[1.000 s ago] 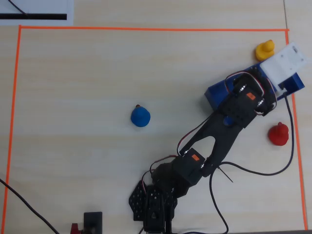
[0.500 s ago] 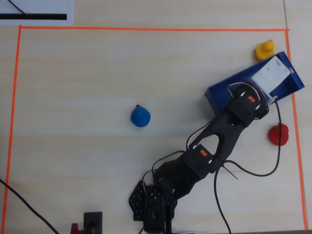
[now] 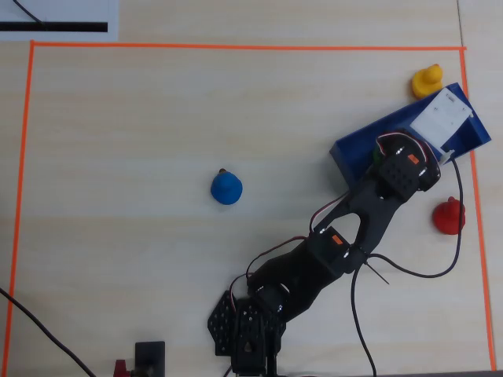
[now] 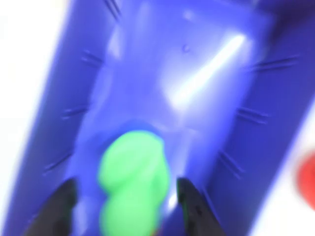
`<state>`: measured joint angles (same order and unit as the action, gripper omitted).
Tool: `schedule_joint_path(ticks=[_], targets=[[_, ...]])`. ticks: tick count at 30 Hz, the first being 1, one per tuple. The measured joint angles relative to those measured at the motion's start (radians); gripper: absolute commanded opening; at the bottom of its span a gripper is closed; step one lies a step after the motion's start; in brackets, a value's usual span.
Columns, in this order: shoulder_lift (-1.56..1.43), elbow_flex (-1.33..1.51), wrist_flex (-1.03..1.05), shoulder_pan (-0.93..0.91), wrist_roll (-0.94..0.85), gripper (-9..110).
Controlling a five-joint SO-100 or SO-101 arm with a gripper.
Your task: Grasp green duck and put it into box.
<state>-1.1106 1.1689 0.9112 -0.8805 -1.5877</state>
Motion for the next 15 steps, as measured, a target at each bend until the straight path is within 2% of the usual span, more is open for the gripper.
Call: schedule_joint_path(ticks=[5, 8, 12, 15], targets=[[-0.110, 0.020, 0.031, -0.002, 0.015, 13], [-0.245, 0.071, 0.046, 0.035, 0.103, 9], [-0.515, 0.259, -0.012, 0.169, 0.206, 0], [-0.781, 0.525, -0.150, 0.327, 0.198, 0]])
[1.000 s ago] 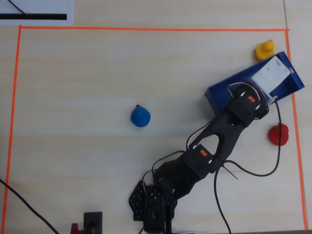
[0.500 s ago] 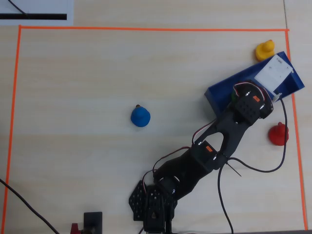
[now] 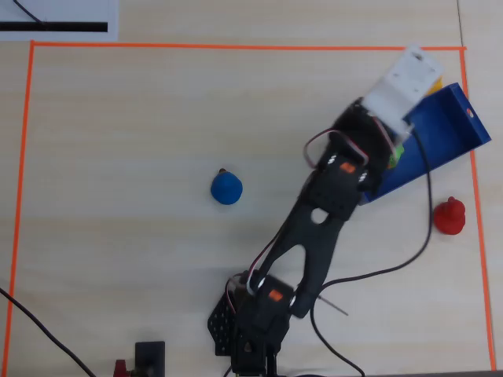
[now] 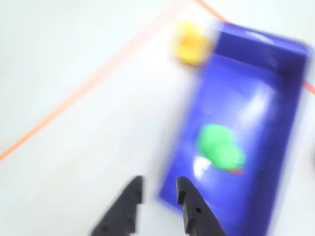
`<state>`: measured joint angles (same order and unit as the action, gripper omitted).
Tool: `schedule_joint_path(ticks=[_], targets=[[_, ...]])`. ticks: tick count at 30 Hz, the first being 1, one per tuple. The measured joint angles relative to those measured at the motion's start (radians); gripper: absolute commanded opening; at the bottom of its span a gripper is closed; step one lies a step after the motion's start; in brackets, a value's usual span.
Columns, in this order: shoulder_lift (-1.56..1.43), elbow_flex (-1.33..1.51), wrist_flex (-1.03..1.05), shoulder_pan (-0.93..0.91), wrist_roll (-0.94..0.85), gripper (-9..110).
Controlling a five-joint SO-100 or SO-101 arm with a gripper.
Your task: Grasp green duck and put it into box.
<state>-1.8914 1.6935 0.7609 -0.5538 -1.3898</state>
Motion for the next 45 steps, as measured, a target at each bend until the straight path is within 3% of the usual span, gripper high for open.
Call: schedule_joint_path(ticks=[6, 11, 16, 26, 45], targets=[[-0.565, 0.624, -0.098, 0.302, -0.112, 0], [-0.930, 1.011, 0.100, 0.480, -0.222, 0], [-1.146, 1.215, 0.334, 0.518, -0.291, 0], [-1.373, 1.414, 0.456, 0.526, -0.302, 0], [-1.420, 1.420, 0.549, 0.541, -0.244, 1]])
